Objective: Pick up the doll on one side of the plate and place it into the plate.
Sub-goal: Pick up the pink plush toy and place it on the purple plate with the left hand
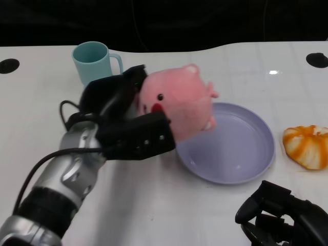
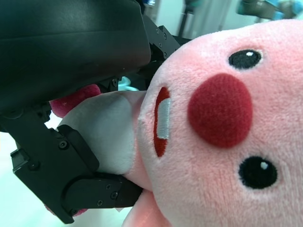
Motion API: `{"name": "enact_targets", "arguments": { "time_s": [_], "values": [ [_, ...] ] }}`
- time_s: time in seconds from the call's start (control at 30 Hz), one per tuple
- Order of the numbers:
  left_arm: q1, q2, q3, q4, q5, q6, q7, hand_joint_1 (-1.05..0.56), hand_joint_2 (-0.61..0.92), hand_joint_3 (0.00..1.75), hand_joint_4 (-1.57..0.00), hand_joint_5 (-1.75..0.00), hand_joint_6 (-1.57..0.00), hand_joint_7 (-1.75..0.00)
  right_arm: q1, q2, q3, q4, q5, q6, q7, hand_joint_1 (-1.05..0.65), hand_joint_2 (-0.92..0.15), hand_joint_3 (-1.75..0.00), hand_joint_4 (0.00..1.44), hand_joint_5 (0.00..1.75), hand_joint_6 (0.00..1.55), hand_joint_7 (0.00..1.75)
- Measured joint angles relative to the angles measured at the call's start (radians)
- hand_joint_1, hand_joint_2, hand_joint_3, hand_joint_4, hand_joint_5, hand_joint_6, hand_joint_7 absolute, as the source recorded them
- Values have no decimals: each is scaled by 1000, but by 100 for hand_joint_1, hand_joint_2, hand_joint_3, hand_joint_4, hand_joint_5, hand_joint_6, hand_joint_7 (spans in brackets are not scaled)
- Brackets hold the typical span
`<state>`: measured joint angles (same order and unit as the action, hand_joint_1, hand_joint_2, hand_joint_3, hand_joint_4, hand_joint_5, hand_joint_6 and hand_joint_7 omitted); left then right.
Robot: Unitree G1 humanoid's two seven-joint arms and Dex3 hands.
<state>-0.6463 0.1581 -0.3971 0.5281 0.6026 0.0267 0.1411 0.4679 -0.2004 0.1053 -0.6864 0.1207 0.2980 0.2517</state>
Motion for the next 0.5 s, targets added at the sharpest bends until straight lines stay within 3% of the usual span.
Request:
{"name": "enact_targets", "arguments": {
  "time_s": [0.13,0.5],
  "values": [
    [-72,-49,-37,18,31,5,-9,-25,52,103,-94,-175,-70,-175,5,0,6,-3,-3,0,0,-32,-92,-48,68,175,49,166],
    [-185,-195,-108,212,55,6,-24,-25,52,105,-92,-175,-71,-175,8,3,15,-8,-1,4,-2,-35,-92,-48,69,175,50,166]
  ]
}}
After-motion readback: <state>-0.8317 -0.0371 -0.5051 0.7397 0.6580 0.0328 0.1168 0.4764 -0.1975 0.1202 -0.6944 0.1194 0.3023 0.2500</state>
